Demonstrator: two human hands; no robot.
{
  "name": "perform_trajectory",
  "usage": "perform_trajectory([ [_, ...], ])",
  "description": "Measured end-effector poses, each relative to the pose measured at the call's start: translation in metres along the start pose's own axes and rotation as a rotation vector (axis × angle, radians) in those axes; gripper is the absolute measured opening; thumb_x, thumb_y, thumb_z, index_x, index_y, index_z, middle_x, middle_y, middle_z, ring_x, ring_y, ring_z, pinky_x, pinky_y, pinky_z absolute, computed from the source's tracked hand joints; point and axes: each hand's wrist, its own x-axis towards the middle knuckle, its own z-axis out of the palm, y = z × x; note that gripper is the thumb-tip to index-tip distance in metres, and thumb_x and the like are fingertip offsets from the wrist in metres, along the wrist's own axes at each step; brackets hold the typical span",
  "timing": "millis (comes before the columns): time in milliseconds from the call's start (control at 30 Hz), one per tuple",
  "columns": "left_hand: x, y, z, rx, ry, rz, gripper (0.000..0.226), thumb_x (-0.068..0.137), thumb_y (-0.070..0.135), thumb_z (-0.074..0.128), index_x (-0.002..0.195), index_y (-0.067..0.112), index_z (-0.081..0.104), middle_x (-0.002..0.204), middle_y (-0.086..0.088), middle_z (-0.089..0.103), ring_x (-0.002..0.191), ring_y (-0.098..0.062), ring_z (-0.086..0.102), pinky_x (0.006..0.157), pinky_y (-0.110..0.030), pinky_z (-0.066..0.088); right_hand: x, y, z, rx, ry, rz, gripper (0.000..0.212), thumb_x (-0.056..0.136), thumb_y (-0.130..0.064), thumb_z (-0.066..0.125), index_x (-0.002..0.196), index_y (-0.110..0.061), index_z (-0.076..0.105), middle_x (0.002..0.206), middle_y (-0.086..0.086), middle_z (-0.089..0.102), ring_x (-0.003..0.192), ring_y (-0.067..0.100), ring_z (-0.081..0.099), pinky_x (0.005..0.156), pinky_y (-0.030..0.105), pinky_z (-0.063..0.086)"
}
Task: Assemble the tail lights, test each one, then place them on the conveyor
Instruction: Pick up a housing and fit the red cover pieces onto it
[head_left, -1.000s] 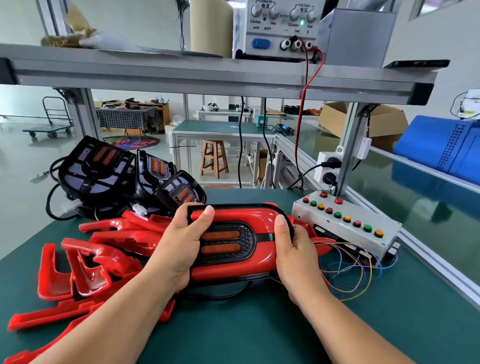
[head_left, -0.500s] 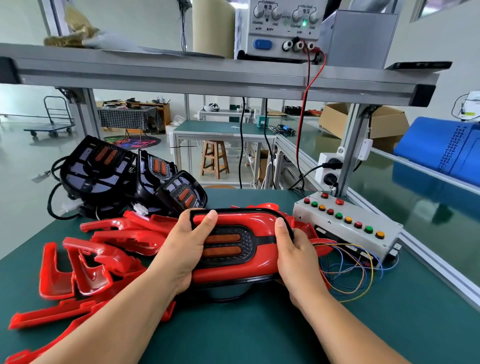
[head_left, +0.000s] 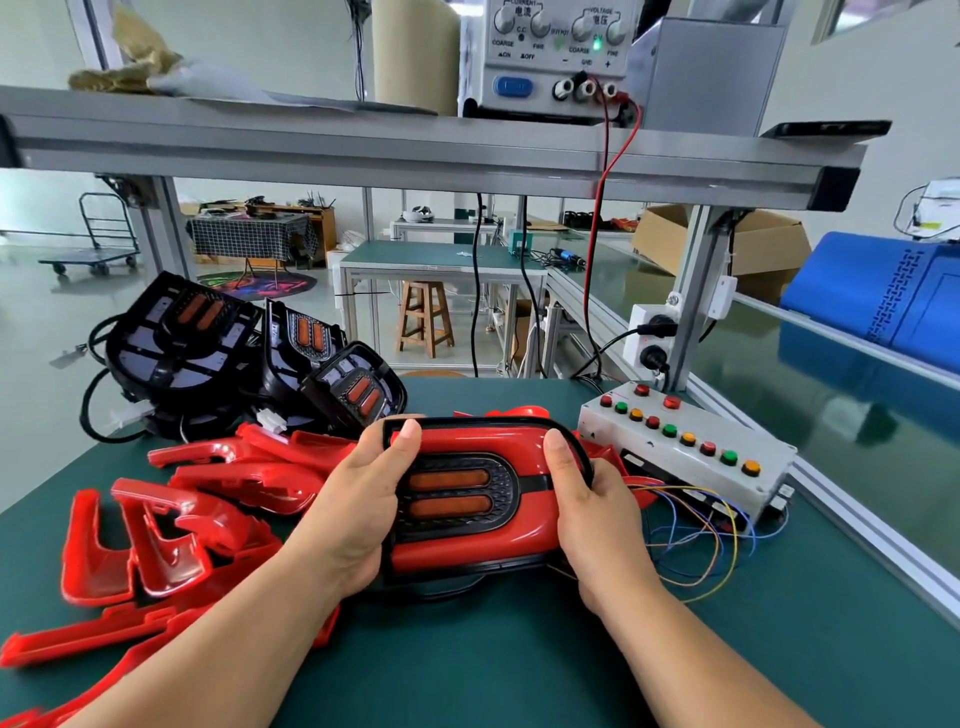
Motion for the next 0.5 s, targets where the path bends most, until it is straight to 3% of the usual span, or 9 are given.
perform_trajectory([
  [233,0.0001,-0.0013,0.0035,0.008,0.109,0.088,0.015,0.099,0.031,0.050,0.107,0.019,0.056,0.093,-0.022,0.073,0.077,-0.042,0.071,0.057,-0.051,0.057,-0.0018,0.0010,0.0056,0.020,-0.012,-0.006,0.081,0.051,-0.094,0.046,0.088,-0.023,0.059,0.090,0.001,0.068,0.088,0.023,0.066,0.088,0.048,0.054],
  [500,0.0034,-0.0015,-0.0010,-0.028,0.158,0.095,0.007,0.094,0.027,0.060,0.091,0.023,0.063,0.092,-0.024,0.072,0.077,-0.045,0.071,0.059,-0.056,0.055,-0.0008,0.0024,0.0093,0.018,0.012,-0.045,0.076,0.055,-0.089,0.046,0.082,-0.020,0.060,0.083,0.003,0.068,0.086,0.027,0.067,0.084,0.048,0.054],
])
